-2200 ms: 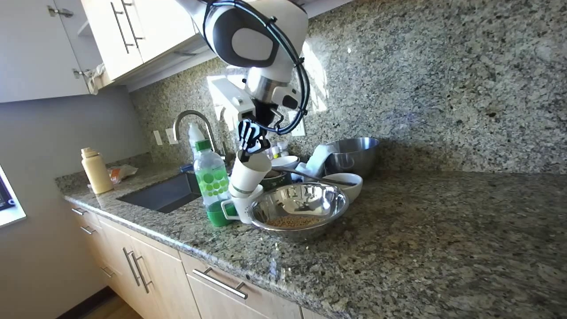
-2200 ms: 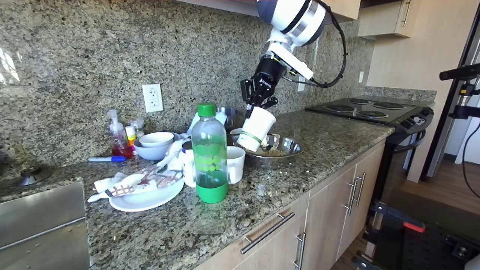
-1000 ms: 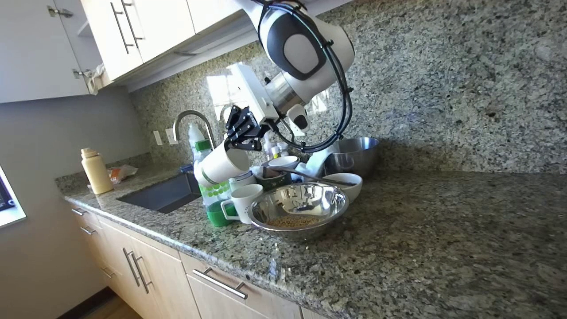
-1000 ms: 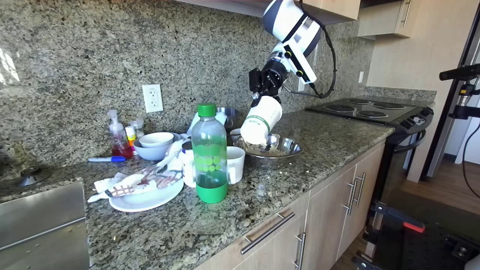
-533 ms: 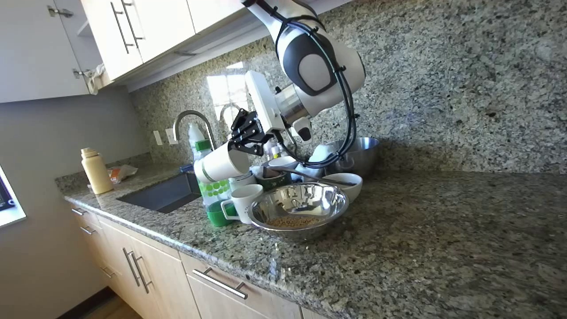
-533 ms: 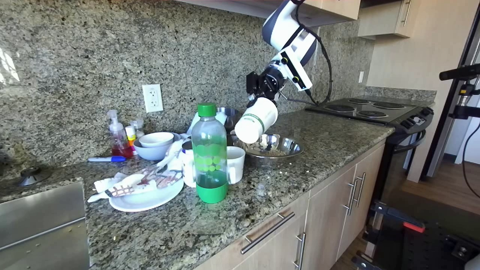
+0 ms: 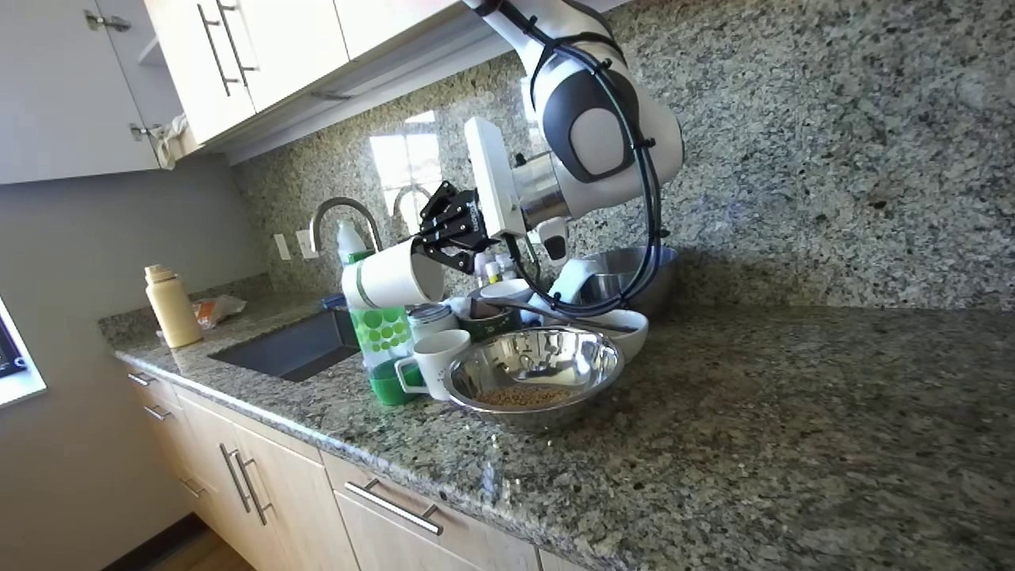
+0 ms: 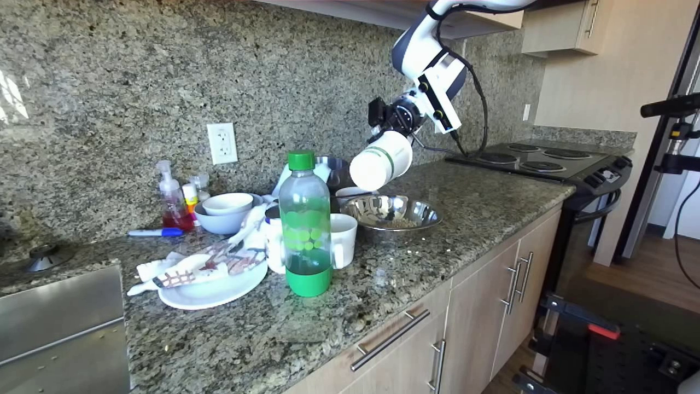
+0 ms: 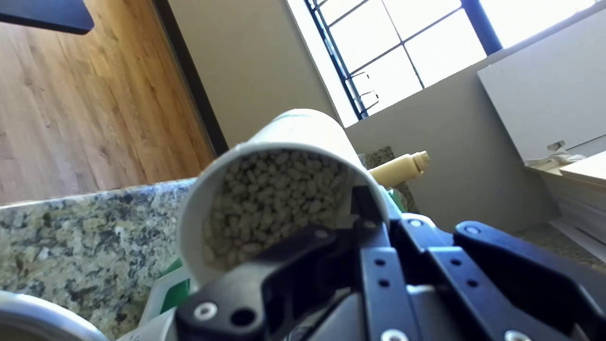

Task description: Pick up the white cup, pour some of its contents in the silver dish and put the cup back on the countertop.

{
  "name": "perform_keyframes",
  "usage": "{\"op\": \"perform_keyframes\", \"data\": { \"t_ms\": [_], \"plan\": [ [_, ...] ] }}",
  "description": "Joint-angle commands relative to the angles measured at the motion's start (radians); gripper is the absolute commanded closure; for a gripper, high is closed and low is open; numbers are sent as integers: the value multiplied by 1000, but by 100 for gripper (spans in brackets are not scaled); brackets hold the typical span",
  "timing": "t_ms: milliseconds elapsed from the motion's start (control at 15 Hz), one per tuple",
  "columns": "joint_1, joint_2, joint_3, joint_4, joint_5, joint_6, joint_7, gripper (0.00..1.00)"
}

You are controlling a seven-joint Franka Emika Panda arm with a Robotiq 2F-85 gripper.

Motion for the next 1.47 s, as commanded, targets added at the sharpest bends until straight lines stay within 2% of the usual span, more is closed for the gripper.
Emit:
{"op": "perform_keyframes", "data": {
  "t_ms": [0, 333, 533, 933, 1400],
  "plan": [
    [-19, 18, -4, 40, 23, -121, -15, 99],
    [-25, 40, -4, 53, 26, -260, -29, 99],
    [-20, 62, -9, 46, 41, -302, -6, 99],
    [-11, 93, -25, 42, 99, -276, 29, 99],
    [-23, 125, -76, 147, 160, -203, 93, 99]
  ]
}}
